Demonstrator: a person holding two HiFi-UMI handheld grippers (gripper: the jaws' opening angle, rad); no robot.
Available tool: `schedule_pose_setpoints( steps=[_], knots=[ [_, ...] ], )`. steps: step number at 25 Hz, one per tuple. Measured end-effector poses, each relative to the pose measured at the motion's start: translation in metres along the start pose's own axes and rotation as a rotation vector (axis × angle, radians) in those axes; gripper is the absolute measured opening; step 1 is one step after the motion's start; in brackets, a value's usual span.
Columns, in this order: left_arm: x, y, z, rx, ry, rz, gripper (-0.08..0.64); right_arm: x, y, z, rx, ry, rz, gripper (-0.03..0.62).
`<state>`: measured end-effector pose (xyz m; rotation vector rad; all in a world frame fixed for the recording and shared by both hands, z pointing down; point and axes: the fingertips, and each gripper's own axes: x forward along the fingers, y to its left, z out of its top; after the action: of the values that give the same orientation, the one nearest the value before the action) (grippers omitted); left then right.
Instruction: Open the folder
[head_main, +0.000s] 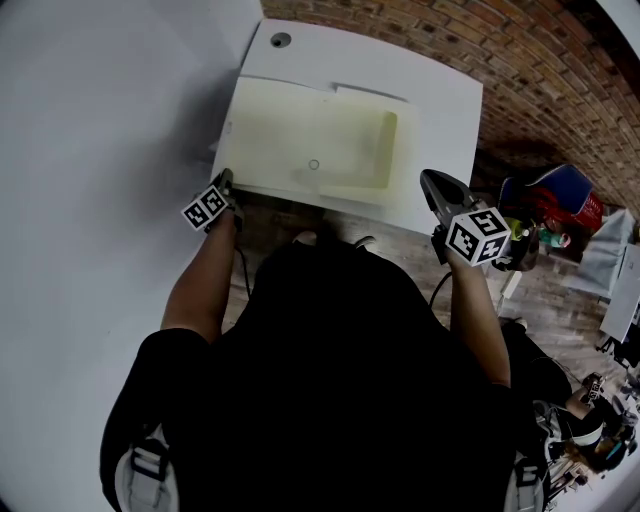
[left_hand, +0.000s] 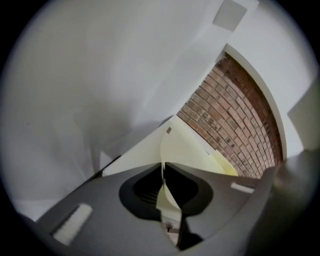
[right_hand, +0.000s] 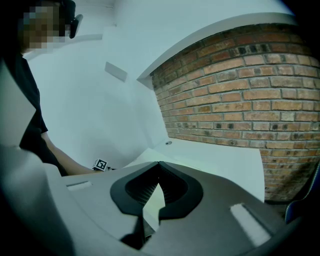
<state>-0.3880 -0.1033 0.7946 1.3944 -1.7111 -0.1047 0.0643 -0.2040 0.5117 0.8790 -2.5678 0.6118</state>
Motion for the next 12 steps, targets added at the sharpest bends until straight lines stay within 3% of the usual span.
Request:
schedule_pose_setpoints(
  steps=[12],
  knots=[
    [0.002, 0.0048, -0.0032, 0.02, 0.027, 0.007, 0.039, -0.0009, 0.0025, -0.0012, 0.002, -0.003, 0.005, 0.003]
  ],
)
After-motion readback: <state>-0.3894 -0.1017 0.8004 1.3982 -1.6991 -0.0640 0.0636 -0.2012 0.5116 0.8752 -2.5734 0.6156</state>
